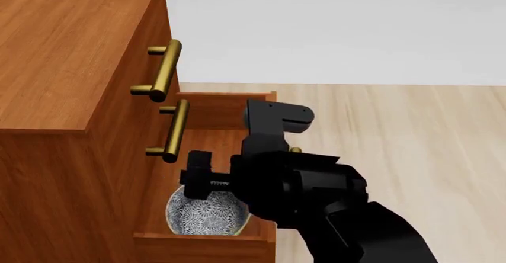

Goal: Put the bowl in the bottom drawer of the cabinet.

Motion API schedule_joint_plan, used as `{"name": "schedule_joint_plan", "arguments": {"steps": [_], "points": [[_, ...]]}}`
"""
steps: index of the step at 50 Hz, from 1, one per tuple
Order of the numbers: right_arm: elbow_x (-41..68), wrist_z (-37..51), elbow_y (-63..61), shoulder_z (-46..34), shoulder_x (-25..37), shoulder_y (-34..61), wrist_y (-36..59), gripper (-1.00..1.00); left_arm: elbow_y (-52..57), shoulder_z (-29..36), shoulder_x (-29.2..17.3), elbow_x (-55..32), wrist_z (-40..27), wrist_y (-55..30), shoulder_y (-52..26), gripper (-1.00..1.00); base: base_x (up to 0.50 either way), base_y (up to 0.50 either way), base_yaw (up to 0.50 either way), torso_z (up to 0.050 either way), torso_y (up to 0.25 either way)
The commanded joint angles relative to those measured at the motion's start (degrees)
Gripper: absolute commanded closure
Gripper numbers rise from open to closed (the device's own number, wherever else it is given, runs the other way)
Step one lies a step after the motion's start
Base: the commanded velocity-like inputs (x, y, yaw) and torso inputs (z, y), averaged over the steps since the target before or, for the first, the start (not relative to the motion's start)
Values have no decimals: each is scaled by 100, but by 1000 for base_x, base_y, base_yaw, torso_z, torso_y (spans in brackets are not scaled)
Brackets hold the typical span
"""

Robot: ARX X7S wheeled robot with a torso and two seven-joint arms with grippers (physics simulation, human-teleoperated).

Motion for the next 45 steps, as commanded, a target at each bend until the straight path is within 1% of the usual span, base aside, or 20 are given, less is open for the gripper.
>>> {"name": "schedule_joint_plan", "arguments": {"steps": [1,27,28,45], "points": [[-89,40,37,-62,0,-7,-1,-100,-8,12,-7,0,-13,4,-4,-100,0,0,0,0,0],[-89,40,37,-62,0,-7,-1,-100,34,0,-37,-4,-64,16,32,-100,0,0,0,0,0],[-101,-8,13,-67,0,93,-153,-100,42,3,-40,-2,-66,13,35,-100,0,0,0,0,0],[-460,48,-90,11,0,331,-481,-100,116,13,-71,15,-112,-27,33,-100,0,0,0,0,0]]}}
